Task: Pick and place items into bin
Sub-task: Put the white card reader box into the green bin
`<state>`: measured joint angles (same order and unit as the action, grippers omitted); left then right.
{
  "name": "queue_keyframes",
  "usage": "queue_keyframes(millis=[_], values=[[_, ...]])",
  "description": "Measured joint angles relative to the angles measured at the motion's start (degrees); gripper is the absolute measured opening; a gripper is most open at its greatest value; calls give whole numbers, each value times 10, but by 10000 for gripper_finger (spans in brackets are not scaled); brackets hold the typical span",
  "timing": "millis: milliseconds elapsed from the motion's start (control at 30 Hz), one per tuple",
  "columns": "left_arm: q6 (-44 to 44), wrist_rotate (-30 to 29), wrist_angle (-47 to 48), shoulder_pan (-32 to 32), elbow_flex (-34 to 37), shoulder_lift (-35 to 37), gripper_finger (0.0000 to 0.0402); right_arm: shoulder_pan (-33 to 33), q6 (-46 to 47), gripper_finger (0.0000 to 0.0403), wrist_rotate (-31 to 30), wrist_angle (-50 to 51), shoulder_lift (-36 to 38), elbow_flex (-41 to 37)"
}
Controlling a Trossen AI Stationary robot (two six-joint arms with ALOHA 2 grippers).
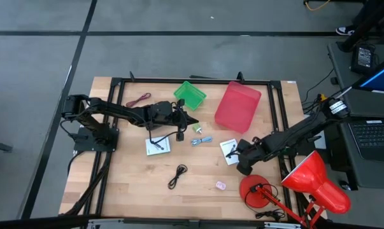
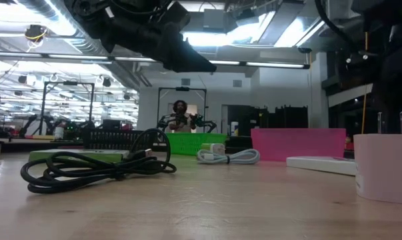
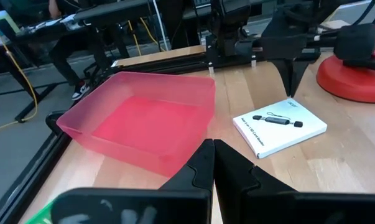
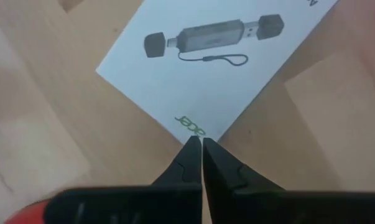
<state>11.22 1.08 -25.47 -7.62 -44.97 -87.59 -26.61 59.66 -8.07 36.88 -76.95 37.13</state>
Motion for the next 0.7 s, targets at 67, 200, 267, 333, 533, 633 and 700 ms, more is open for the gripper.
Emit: queue_keyframes(millis=[67,200,267,333,533,633,700], values=[[0,0,0,0,0,0,2,0,6,0,0,-12,0,-10],[0,0,0,0,0,0,2,0,11,0,0,-40,0,-28],[-1,0,0,0,0,0,2,0,11,0,0,-49,0,-35],[-2,0,0,0,0,0,2,0,11,0,0,-53,1,-38],[-2,0,0,0,0,0,2,0,-3,0,5,-61,2,-52],[-18,0,0,0,0,0,2,0,-28,0,6,-65,3,-61],[-38,0,0,0,0,0,2,0,-38,0,6,-66,3,-63]])
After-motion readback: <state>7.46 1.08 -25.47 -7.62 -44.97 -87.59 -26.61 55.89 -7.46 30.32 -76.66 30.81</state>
